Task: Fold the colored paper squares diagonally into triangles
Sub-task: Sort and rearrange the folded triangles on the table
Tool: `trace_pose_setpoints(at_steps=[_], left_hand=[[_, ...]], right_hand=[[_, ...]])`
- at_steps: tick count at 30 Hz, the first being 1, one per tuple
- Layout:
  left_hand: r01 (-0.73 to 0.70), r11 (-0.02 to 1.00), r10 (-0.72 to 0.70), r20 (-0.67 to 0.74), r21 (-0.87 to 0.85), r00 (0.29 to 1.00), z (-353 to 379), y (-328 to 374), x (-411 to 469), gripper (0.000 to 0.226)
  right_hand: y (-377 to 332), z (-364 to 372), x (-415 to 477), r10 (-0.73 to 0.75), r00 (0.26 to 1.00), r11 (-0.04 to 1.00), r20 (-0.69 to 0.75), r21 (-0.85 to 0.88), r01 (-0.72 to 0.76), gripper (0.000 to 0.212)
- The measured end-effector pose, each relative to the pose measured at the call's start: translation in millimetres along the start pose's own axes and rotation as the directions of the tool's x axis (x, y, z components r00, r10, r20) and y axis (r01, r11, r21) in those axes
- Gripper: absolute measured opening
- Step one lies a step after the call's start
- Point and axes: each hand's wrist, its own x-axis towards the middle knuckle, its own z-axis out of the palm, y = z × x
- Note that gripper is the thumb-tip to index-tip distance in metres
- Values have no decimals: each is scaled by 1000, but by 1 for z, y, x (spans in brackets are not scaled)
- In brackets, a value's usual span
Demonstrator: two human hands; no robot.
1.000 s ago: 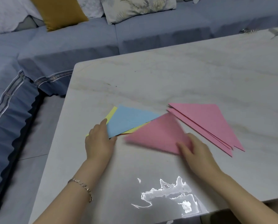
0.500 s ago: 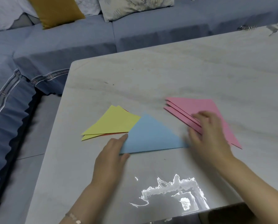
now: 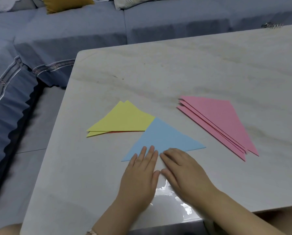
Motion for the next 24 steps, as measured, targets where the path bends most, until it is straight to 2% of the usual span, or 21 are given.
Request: trace_pose_setpoints(at_steps=[9, 14, 20, 24], left_hand=[[22, 996, -19, -33, 81, 999, 1, 1, -1, 56], [42, 994, -43, 5, 104, 999, 0, 3, -1, 58], [53, 991, -55, 16, 126, 998, -4, 7, 0, 61], [114, 986, -111, -34, 125, 993, -6, 25, 8, 63]], right_hand=[[16, -13, -10, 96, 989, 992, -109, -68, -104, 58], [41, -18, -23, 155, 977, 983, -146, -74, -167, 42], [57, -23, -31, 256, 943, 955, -212, -95, -280, 57], [56, -22, -30, 285, 930, 945, -233, -94, -313, 47]])
